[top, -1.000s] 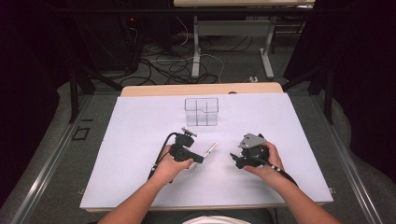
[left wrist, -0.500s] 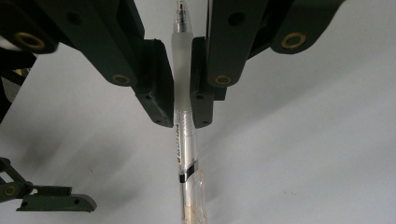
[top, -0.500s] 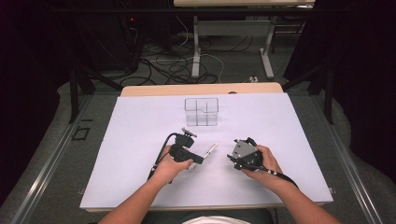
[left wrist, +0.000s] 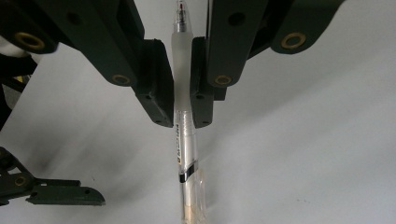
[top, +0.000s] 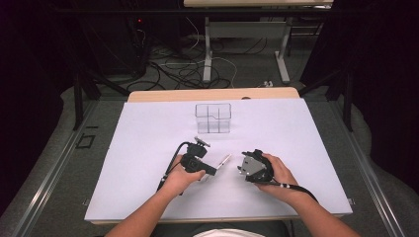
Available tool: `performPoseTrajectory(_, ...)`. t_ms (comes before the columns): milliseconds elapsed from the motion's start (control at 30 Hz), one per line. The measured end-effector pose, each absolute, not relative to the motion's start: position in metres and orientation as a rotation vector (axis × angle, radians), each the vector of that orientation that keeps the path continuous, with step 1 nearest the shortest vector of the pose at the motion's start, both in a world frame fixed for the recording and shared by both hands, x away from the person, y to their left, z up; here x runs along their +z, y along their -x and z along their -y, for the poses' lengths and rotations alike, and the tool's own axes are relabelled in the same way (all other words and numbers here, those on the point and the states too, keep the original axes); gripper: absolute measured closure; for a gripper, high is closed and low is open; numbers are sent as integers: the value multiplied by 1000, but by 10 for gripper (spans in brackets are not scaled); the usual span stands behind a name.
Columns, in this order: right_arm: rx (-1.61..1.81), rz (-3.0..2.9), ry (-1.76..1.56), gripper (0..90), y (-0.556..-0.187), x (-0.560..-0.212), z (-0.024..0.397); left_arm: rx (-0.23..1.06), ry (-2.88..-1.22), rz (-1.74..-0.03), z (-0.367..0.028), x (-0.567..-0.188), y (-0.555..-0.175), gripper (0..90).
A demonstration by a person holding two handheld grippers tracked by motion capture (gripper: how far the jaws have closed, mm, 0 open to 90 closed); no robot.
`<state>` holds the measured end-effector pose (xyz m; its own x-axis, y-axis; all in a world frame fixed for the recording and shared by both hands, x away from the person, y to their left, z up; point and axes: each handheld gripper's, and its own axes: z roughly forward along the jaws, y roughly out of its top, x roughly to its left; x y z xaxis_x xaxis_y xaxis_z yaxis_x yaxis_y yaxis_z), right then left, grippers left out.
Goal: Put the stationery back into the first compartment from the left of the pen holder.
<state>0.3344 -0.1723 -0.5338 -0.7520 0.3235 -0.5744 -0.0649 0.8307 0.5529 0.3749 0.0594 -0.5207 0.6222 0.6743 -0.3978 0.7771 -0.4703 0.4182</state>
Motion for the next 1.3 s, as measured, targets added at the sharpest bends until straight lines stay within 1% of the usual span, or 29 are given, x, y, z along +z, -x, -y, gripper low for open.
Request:
performPoseTrajectory(167, 720, -2322, -132, 476, -331, -537, 168, -248, -2275, -1135, -57, -521, -374, 802)
performPoseTrajectory(433, 666, -2257, 50, 482, -326, -543, 160, -252, -2286, -1126, -57, -521, -373, 802)
performPoseTrajectory(567, 645, -2244, 94, 513, -325, -542, 158, -258, -2287, -1122, -57, -522, -373, 802)
performPoseTrajectory(1000, 578, -2219, 285, 578, -324, -545, 154, -280, -2291, -1107, -52, -522, -370, 802)
performPoseTrajectory(1300, 537, -2209, 360, 618, -320, -549, 149, -306, -2298, -1090, -48, -523, -367, 802)
